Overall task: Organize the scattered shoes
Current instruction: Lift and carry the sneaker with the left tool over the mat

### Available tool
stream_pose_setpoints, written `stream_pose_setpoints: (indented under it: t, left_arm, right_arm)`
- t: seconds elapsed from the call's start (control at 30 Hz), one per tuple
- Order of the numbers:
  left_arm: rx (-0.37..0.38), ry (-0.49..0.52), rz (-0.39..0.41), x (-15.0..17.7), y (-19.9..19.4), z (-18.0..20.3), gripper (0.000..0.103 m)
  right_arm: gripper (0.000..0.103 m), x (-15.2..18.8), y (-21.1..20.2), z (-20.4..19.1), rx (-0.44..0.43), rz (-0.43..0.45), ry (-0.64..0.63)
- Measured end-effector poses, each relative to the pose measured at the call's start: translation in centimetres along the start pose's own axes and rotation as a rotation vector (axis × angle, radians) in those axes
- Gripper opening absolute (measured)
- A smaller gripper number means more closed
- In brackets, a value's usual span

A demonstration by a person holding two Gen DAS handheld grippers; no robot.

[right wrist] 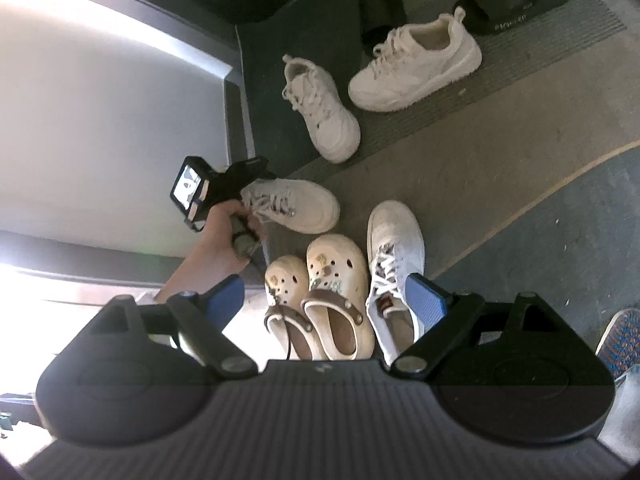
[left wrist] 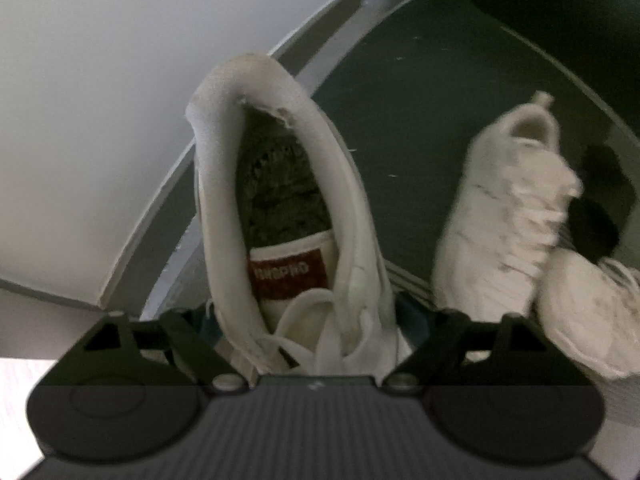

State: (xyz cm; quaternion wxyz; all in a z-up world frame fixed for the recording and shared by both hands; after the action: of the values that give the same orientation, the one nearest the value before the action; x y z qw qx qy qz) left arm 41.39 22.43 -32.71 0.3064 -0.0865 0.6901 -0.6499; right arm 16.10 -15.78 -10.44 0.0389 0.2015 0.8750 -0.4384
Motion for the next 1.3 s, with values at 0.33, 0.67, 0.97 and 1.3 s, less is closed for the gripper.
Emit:
stream_pose_setpoints:
  t: [0.33, 0.67, 0.97, 1.3]
  left_arm:
    - [0.114, 0.195, -0.070, 7.1, -9.7, 2.9, 0.086]
    - [0.210, 0.487, -0.130, 20.3, -16.7, 10.3, 0.086]
    - [0.169, 0.761, -0.266, 36.1, -12.5, 15.5, 0.086]
    - [0.086, 0.956, -0.257, 45.2, -6.5, 15.2, 0.092]
  right_arm:
    - [0.089, -1.4, -4.7, -0.4, -0.007, 0.210, -0.018]
    - [0.089, -1.2, -10.5, 0.9, -0.041, 0.369, 0.004]
    - [0.089, -0.7, -14.0, 3.3, -0.051, 0.443, 0.041]
    - [0.089, -0.3, -15.4, 6.5, -0.018, 0.443, 0.071]
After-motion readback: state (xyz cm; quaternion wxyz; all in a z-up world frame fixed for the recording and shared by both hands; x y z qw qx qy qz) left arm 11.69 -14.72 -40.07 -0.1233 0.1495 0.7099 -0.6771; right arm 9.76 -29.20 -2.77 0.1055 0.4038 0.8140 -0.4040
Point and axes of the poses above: each gripper's, at about its wrist camera, not at the fingertips, and y roughly the way its jaws point, z to its right, x to its underside, the point moved 1 cm from there along y, roughly the way its jaws point, and after that the axes turned 7 degrees about -y, right-handed, at the moved point
